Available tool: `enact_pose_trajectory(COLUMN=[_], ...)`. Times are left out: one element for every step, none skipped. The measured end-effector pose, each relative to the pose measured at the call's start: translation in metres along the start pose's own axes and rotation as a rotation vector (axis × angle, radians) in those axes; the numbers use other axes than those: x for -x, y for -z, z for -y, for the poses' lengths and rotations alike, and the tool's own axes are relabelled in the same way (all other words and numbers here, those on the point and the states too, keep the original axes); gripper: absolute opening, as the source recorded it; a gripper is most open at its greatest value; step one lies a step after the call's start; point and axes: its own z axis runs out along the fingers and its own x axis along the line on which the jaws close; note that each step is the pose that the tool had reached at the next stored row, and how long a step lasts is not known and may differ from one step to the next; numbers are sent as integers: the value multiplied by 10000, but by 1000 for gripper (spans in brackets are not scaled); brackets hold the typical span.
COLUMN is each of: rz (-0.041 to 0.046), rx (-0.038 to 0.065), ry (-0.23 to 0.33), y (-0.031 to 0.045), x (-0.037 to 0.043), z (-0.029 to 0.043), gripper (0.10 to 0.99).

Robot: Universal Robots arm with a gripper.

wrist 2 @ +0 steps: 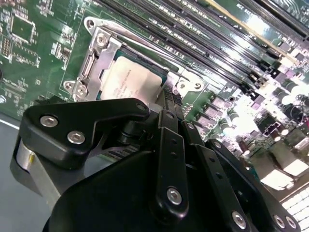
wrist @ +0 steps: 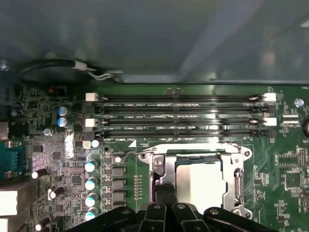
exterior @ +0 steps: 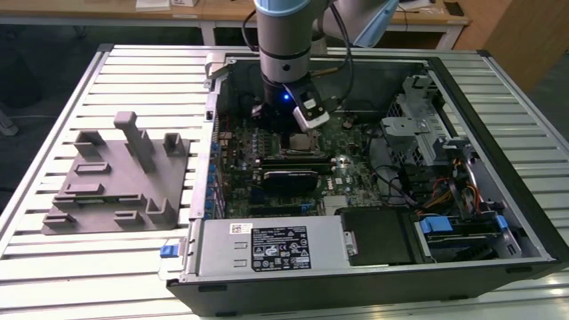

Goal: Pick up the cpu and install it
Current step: 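Close the cpu cover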

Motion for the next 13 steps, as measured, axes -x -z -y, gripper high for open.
enact_pose_trajectory(rz=[-5,-10,-14,-16,-18,-18,-18,-19,-21,-25,-27,-27,-28], rx=[4,10,15,17,19,22,24,24,25,25,24,24,24], ry=[103,202,294,350,379,401,417,431,446,460,469,474,475], y=[-2,-5,-8,-10,-12,-15,-17,-21,-24,-27,-28,-28,-28], x=[-1,-2,-2,-3,-3,-3,-4,-4,-4,-4,-5,-5,-5], z=[1,1,1,1,1,1,1,1,1,1,2,2,2], gripper=[106,106,106,106,106,106,106,106,106,106,106,106,106])
